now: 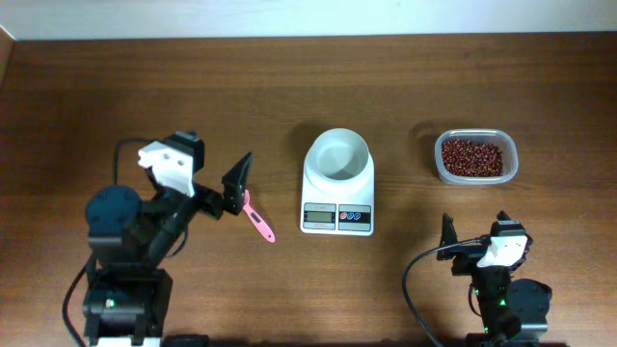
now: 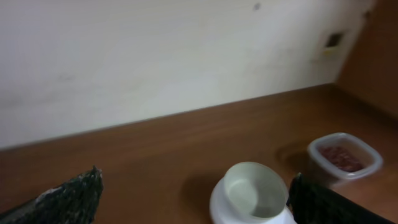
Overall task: Scoop and weigh 50g on scale
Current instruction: 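Raise the left arm and move the left gripper above the pink scoop, then lower the left gripper and close it on the pink scoop's handle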
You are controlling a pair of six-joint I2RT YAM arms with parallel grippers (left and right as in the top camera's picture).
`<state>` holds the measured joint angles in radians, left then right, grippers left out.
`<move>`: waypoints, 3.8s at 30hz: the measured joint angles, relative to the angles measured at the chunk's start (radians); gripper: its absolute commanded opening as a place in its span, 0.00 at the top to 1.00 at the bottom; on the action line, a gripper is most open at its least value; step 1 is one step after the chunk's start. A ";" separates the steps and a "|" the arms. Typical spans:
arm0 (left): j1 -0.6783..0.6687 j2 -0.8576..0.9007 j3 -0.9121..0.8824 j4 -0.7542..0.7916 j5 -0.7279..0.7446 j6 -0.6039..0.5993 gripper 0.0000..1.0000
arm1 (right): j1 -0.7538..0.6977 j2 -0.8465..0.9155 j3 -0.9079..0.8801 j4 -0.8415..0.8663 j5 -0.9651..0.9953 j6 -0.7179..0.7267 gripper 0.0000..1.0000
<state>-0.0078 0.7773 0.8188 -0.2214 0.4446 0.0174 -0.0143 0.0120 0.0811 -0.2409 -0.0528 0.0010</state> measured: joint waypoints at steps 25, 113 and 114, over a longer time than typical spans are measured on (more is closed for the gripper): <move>0.000 0.420 0.500 -0.606 -0.256 -0.303 0.01 | 0.000 0.000 0.000 0.000 0.000 0.000 0.01; 0.000 1.050 0.478 -0.676 -0.375 -0.402 0.35 | 0.000 0.000 0.000 0.000 0.000 0.000 0.01; 0.000 1.050 0.461 -0.677 -0.374 -0.408 0.35 | 0.000 0.000 0.000 0.000 0.000 -0.001 0.01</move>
<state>-0.0078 1.8275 1.2800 -0.8982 0.0704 -0.3908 -0.0143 0.0120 0.0811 -0.2409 -0.0528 0.0002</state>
